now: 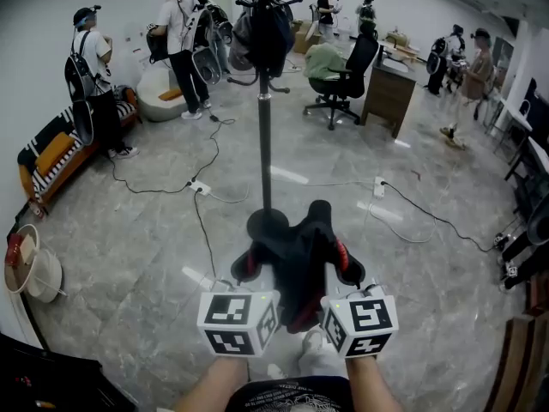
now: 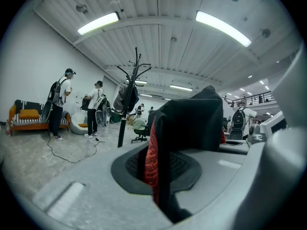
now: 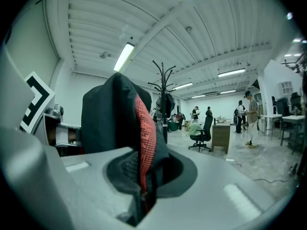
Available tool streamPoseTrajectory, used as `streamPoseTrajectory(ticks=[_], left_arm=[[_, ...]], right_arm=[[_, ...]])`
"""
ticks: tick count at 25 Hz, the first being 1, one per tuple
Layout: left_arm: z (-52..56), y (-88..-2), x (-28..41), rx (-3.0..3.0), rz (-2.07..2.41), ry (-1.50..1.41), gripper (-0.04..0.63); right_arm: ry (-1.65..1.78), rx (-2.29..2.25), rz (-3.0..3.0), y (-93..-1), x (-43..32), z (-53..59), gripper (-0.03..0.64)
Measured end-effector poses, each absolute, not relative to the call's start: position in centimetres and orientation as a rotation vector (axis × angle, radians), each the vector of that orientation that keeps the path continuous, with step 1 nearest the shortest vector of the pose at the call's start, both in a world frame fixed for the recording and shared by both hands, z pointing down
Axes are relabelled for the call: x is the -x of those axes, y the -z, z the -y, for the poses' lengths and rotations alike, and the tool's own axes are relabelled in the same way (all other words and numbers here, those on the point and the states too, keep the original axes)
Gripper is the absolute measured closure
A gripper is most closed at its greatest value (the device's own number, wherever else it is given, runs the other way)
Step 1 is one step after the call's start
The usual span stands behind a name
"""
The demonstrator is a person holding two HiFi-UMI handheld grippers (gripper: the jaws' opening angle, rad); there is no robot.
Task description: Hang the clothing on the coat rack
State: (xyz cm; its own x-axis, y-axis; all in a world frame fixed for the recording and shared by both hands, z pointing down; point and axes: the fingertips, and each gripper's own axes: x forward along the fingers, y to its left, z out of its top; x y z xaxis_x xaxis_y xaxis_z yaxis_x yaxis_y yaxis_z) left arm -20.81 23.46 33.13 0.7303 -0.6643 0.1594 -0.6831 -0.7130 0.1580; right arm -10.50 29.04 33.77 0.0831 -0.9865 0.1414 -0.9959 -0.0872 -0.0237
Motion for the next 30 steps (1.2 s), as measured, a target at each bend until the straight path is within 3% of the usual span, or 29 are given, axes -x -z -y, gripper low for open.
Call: streamPoseTrajectory(ticks=[30], left_arm=[[-10.7, -33.5, 7.8, -2.676, 1.205, -0.174, 0.572]], right_arm=[[-0.196, -2.16, 2.221, -34.2, -2.7, -15.4, 0.592]])
